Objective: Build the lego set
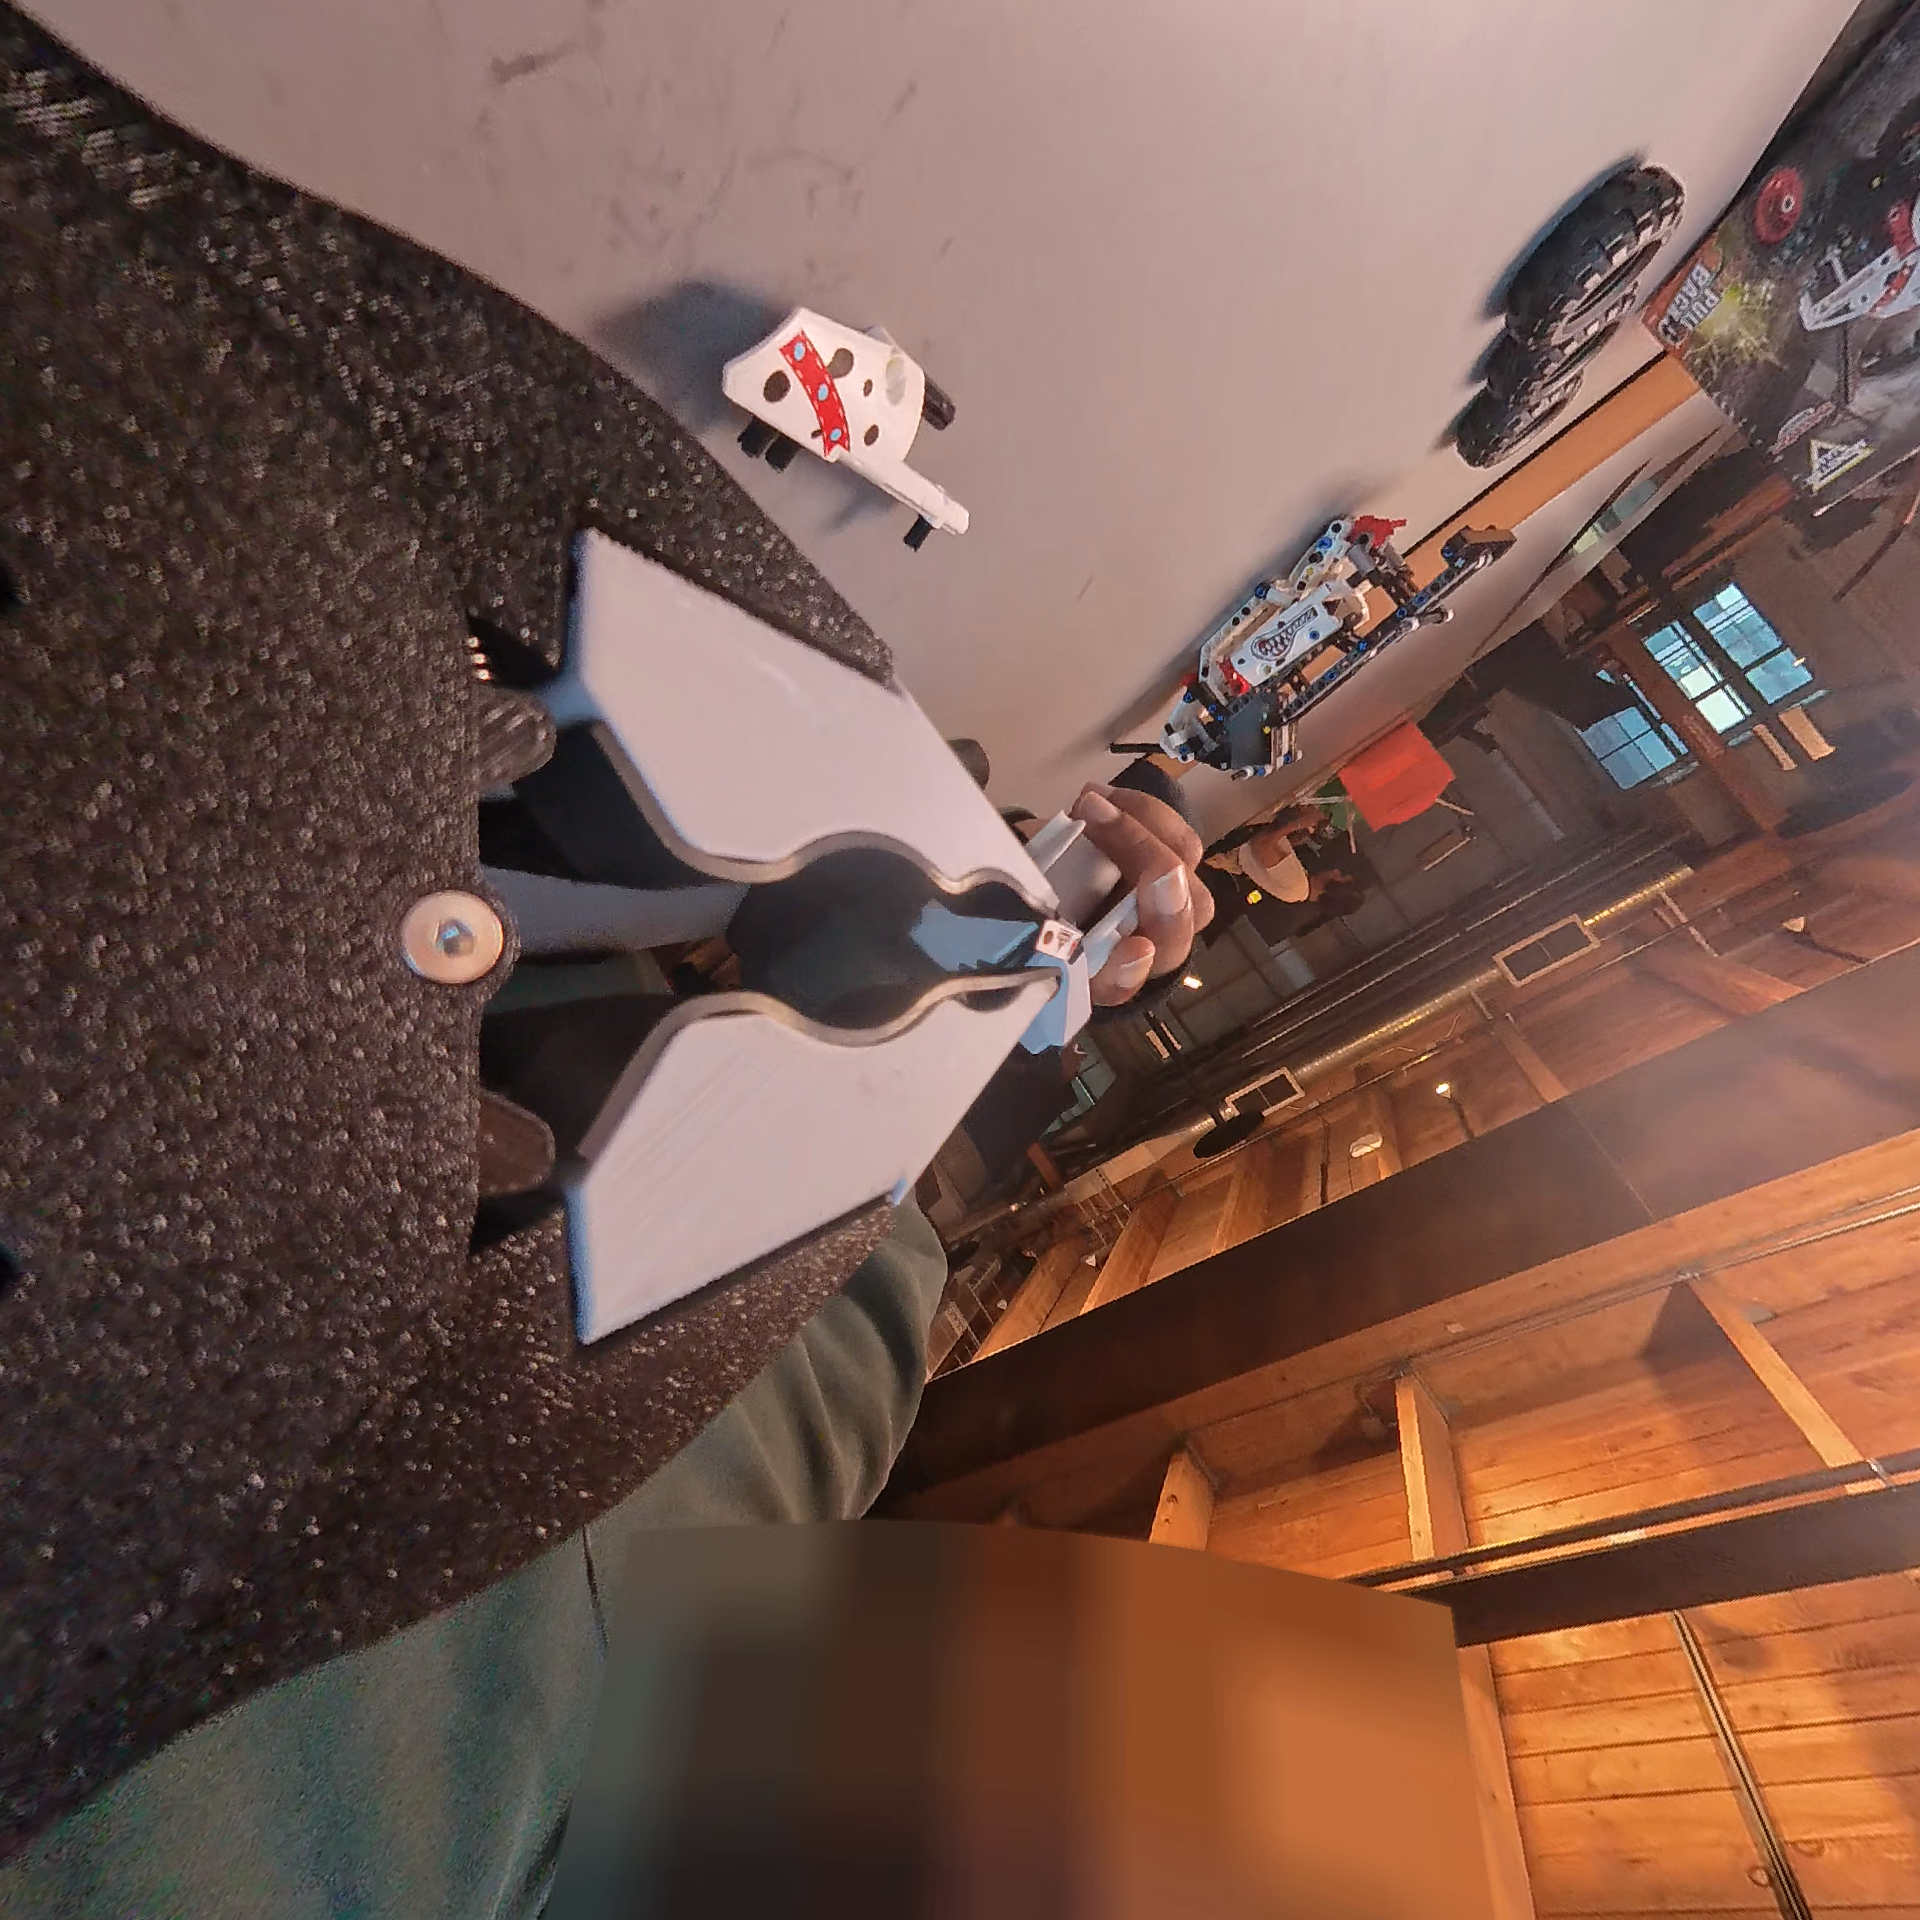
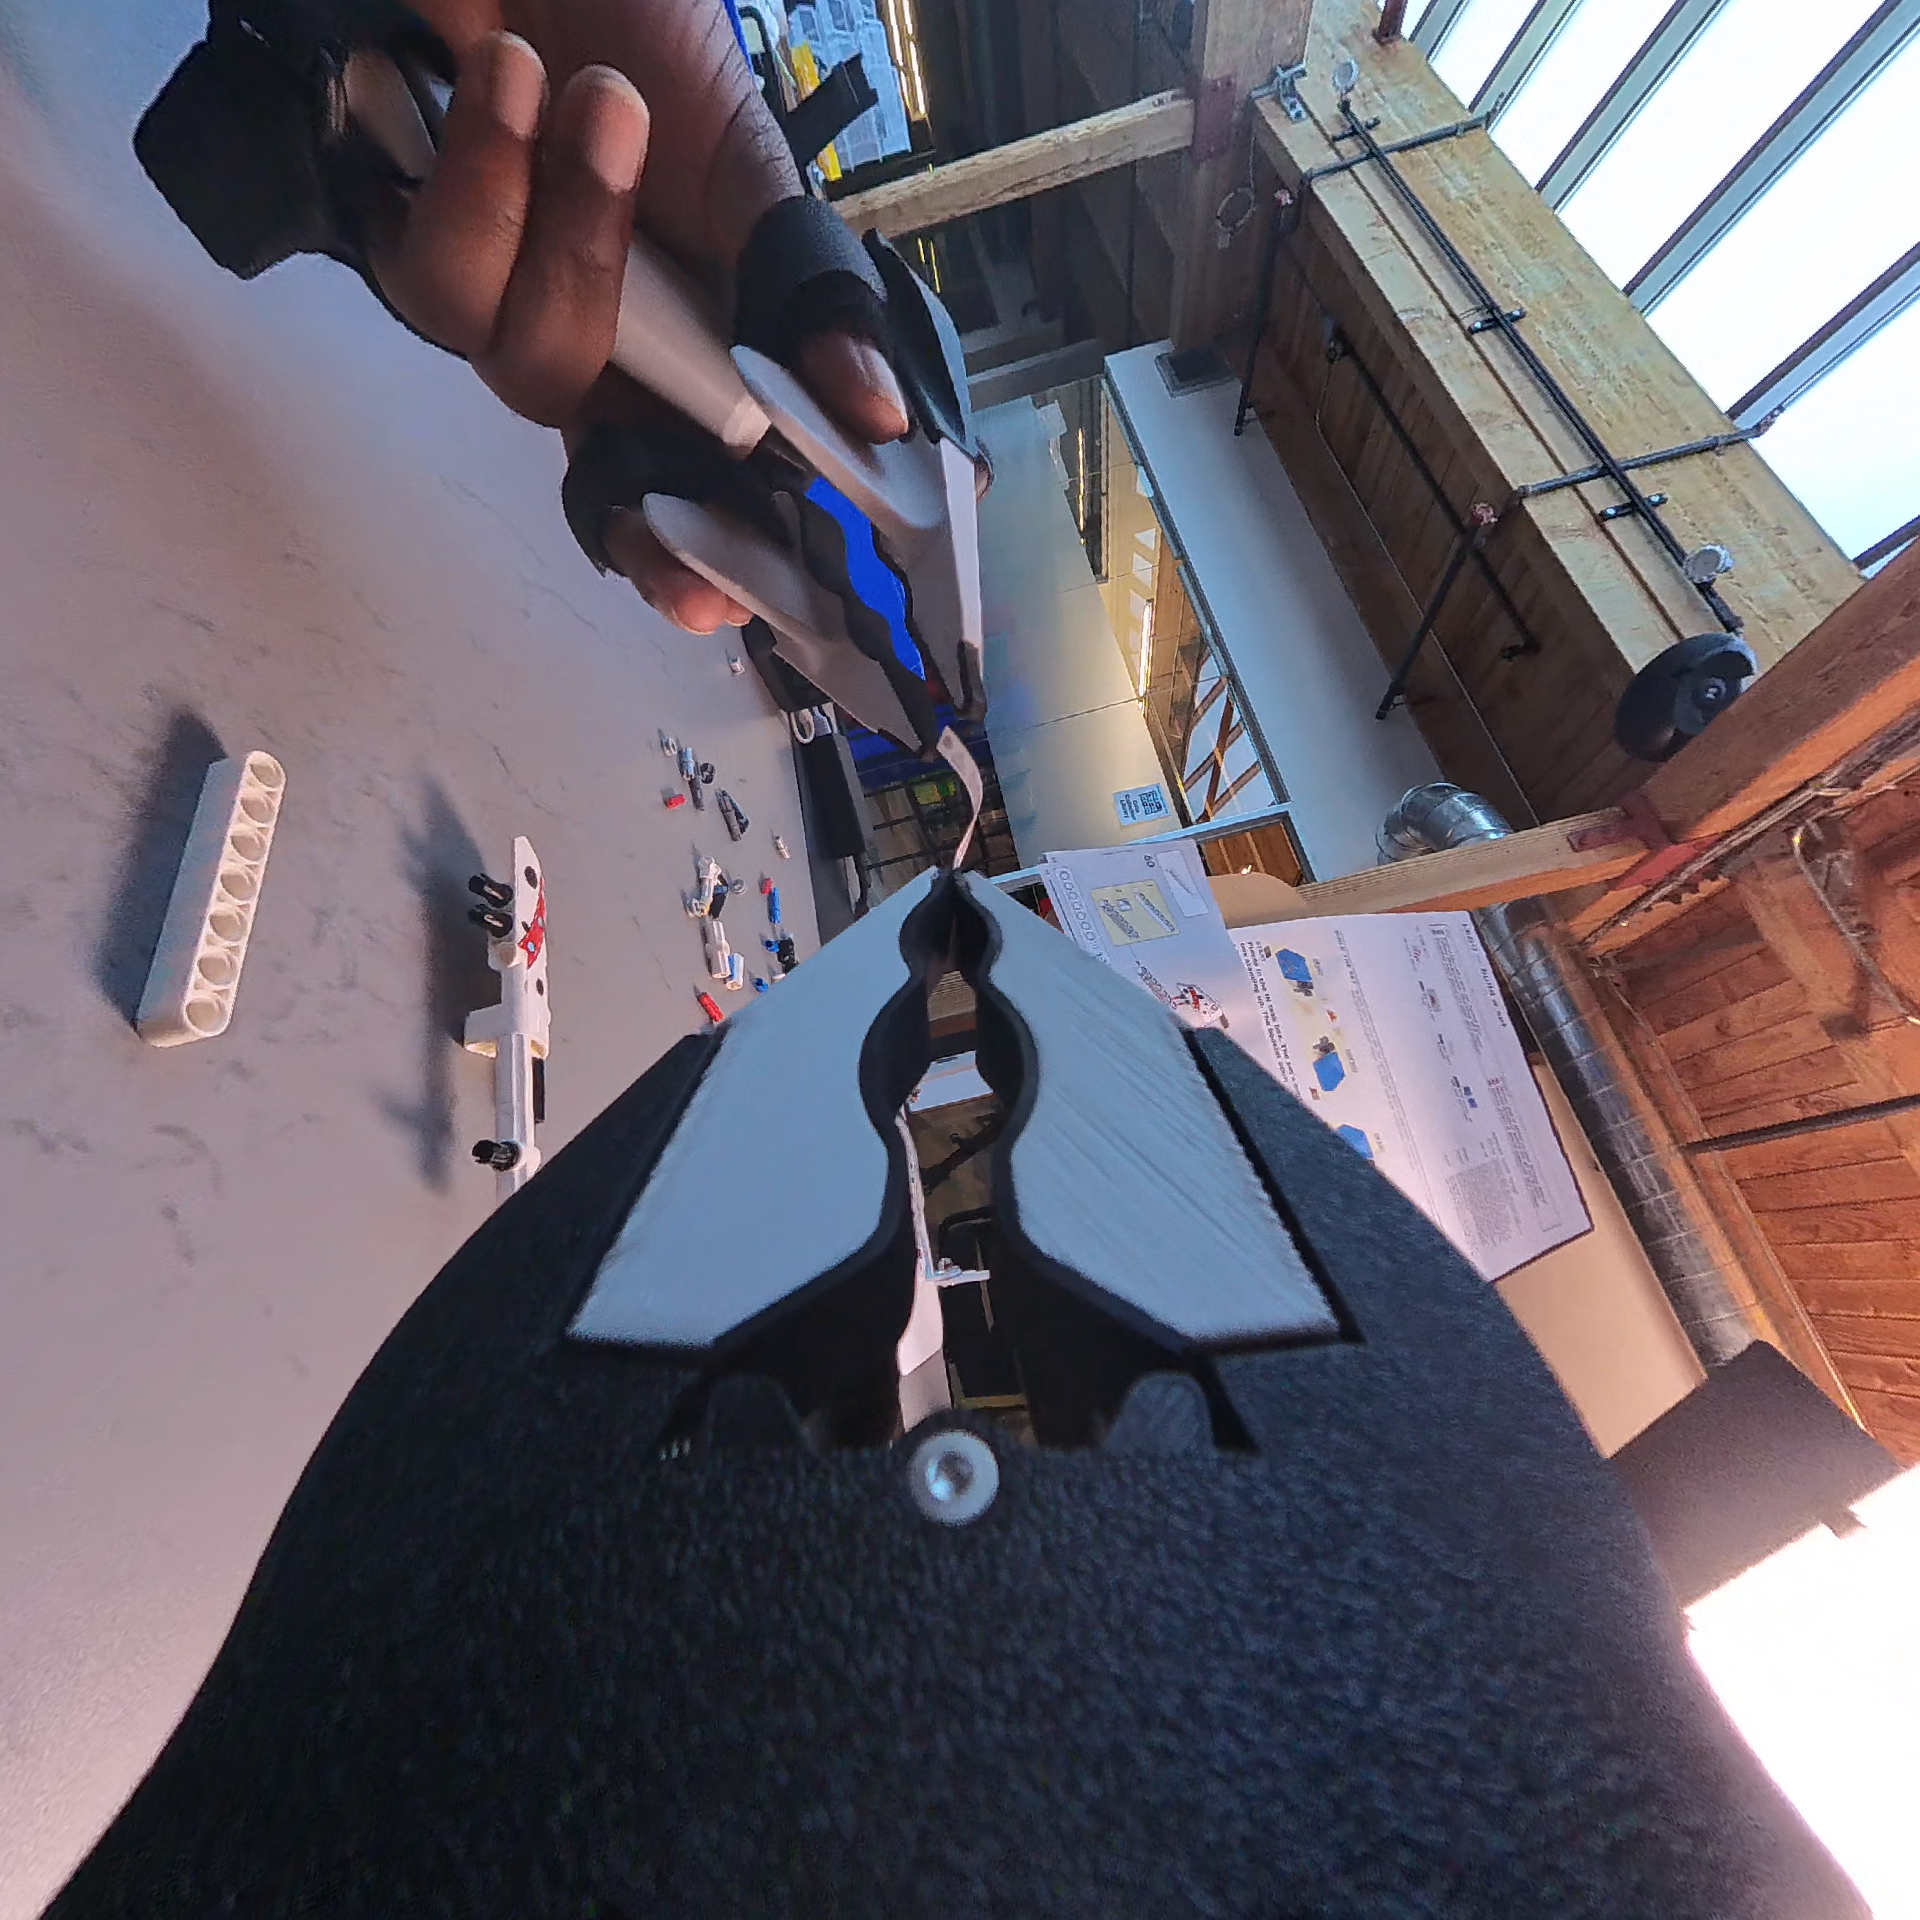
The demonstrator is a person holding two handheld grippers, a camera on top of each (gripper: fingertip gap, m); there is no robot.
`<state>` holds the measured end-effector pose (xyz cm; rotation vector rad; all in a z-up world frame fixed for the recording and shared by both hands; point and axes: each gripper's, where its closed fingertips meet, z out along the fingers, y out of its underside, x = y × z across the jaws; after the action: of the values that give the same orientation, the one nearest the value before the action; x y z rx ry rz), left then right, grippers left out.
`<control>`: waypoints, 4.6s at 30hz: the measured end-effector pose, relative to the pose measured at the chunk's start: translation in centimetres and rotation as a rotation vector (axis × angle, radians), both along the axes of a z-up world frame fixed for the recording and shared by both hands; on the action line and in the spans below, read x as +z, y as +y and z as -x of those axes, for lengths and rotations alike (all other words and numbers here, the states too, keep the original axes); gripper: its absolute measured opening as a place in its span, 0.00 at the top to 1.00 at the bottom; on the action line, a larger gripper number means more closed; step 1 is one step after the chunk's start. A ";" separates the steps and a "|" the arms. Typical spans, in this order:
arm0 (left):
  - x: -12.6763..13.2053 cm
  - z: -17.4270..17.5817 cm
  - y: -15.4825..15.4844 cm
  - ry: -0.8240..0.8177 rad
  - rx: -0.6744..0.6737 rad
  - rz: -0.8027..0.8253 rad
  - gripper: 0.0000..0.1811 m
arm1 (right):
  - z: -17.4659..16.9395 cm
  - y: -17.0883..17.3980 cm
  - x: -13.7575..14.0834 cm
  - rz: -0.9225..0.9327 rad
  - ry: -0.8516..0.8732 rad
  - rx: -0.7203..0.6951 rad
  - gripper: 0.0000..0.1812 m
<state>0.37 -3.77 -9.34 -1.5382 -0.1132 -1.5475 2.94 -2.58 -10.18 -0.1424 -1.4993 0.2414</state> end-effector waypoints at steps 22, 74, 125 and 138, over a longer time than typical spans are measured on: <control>0.2 0.3 -0.2 -0.003 0.012 -0.015 1.00 | -0.2 -0.2 -0.5 -0.023 -0.018 0.008 1.00; 0.1 -0.3 -0.7 0.058 -0.009 -0.053 1.00 | -0.5 -0.2 0.2 0.040 0.004 0.025 0.89; 3.5 -2.2 -3.3 0.488 0.098 -0.519 0.89 | -1.6 -2.3 3.6 1.902 -0.619 0.774 1.00; 3.1 -1.0 -2.9 0.434 0.091 -0.432 0.77 | -2.5 -3.0 4.2 1.758 -0.583 0.790 1.00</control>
<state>1.38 -6.63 -6.25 -1.4539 0.3694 -1.0498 5.41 -5.54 -5.94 -1.0698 -1.3914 2.2677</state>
